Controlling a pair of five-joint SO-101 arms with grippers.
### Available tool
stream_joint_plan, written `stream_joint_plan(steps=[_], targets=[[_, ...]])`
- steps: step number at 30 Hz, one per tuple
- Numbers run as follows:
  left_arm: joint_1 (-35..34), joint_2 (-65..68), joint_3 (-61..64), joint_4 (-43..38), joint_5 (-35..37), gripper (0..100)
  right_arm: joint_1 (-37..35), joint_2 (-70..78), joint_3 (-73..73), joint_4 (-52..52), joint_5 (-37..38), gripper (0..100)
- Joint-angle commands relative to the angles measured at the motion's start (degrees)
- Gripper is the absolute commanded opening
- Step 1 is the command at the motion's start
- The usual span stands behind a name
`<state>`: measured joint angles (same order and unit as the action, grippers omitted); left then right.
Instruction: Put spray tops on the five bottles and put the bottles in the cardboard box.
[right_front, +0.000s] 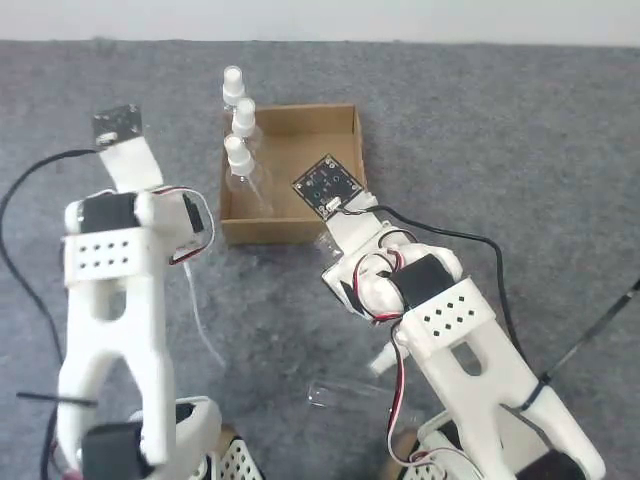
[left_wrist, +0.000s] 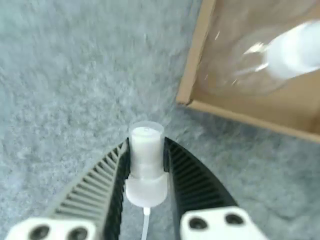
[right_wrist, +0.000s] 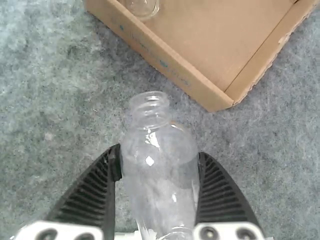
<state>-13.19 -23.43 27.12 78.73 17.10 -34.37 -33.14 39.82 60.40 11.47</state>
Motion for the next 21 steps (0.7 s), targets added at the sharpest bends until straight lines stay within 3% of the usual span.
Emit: stream_joint_plan(steps=[1,10,21], targets=[[2.37,-9.49,-3.56,-2.29,1.05,1,0.66,-3.21,-0.97,-1.27,-0.62,4.4],[4.48,-15.91,-4.26,-7.03,6.51,1,0.66,-3.21,-0.97,-1.19,-3.34,4.4],[4.75,-16.97,-17.01,-7.74,11.08,1,0.66,-12.97,3.08,-1.36,-3.78,4.4]])
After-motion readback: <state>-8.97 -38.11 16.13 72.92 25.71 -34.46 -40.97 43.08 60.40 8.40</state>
